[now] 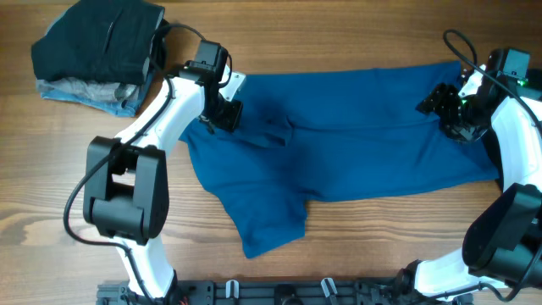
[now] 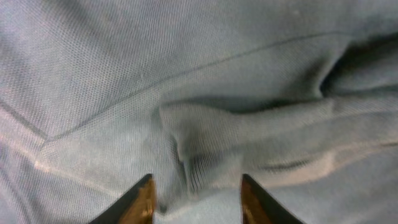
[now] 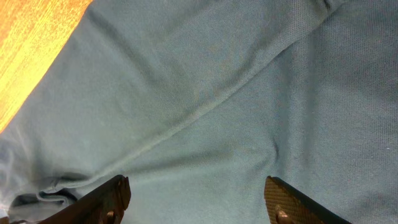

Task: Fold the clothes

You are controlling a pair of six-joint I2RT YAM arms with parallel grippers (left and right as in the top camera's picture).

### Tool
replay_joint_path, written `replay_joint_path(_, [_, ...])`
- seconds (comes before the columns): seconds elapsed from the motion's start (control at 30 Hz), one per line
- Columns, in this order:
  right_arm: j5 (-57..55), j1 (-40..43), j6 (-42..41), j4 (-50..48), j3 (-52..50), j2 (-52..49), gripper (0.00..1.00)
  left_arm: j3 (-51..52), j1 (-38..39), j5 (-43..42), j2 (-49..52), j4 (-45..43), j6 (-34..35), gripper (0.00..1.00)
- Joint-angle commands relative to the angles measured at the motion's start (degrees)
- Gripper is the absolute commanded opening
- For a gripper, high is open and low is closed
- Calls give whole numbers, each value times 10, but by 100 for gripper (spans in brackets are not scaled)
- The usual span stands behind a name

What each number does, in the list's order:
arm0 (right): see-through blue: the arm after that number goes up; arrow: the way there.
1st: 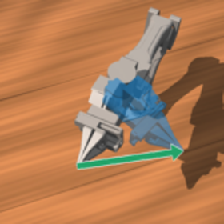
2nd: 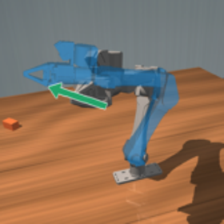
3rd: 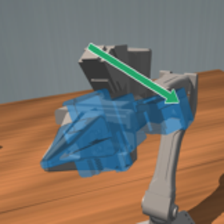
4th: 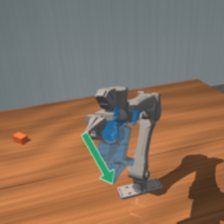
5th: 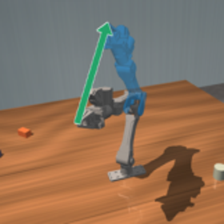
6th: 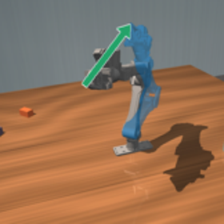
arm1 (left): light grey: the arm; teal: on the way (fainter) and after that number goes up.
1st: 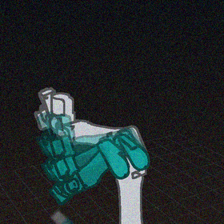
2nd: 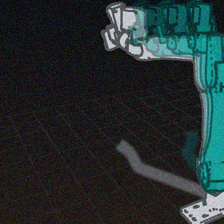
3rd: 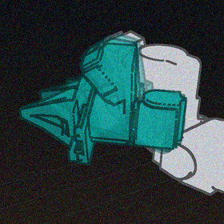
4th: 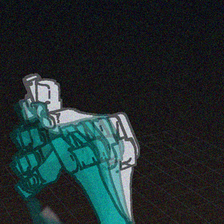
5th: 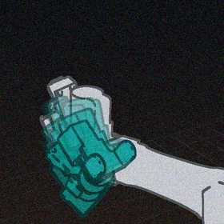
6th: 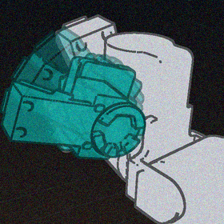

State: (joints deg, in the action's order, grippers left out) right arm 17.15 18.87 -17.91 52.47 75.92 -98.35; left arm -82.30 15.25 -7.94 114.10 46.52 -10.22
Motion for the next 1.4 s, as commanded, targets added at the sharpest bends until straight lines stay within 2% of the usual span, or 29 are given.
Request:
replay_joint_path(0.0, [10,2,-3,-1,-1,4,73,7,-3,1,16,-21,-1,30])
replay_joint_path(0.1, [10,2,-2,0,-1,4,74,7,-3,1,19,-18,-1,7])
replay_joint_path(0.13, [10,2,-3,0,-1,4,74,7,-3,1,19,-15,-1,4])
replay_joint_path(0.43, [10,2,-3,-4,-1,4,74,-69,-2,-5,-9,73,1,4])
replay_joint_path(0.57, [10,2,-3,-4,-1,4,74,-72,-2,-44,-9,41,2,4])
replay_joint_path(0.9, [10,2,-3,-4,-1,4,73,-72,-2,-44,41,-51,5,4])
replay_joint_path(0.93, [10,2,-3,-4,-1,4,74,-72,-2,-44,50,-60,5,5])
replay_joint_path(0.97, [10,2,-3,-4,-1,4,74,-72,-3,-44,57,-66,5,15])
replay_joint_path(1.0, [10,2,-2,-4,-1,4,74,-72,-4,-44,62,-72,5,29])
replay_joint_path(1.03, [9,2,-2,-4,-1,4,74,-72,-5,-44,67,-79,5,49])
replay_joint_path(1.07, [9,2,-2,-4,-1,4,74,-72,-5,-44,67,-80,5,61])
replay_joint_path(1.17, [9,2,-2,-3,-1,4,74,-78,-5,-44,51,-62,5,64])
replay_joint_path(1.37, [9,2,-1,2,-1,4,74,-86,21,-80,-26,26,5,63])
